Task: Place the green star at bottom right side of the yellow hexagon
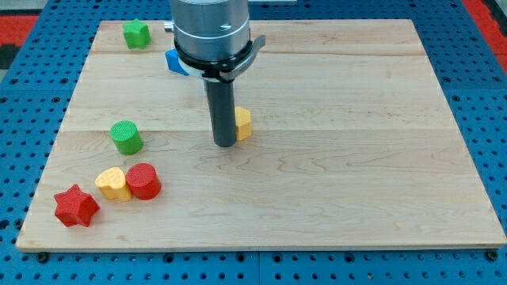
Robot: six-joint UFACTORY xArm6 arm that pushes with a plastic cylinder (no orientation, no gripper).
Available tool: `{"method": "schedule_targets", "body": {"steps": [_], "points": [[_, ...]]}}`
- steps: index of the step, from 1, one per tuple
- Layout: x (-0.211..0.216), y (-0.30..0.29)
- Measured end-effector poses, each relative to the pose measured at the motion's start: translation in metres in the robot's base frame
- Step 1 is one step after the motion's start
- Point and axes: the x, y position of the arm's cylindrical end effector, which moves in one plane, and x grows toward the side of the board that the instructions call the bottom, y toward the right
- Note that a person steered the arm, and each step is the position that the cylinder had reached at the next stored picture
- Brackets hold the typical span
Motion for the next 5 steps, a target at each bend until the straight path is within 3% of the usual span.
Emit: {"method": "schedule_targets", "body": {"steps": [2, 3, 5], "points": [[-0.038, 0.028], [-0.01, -0.036], [-0.059, -0.149]]}}
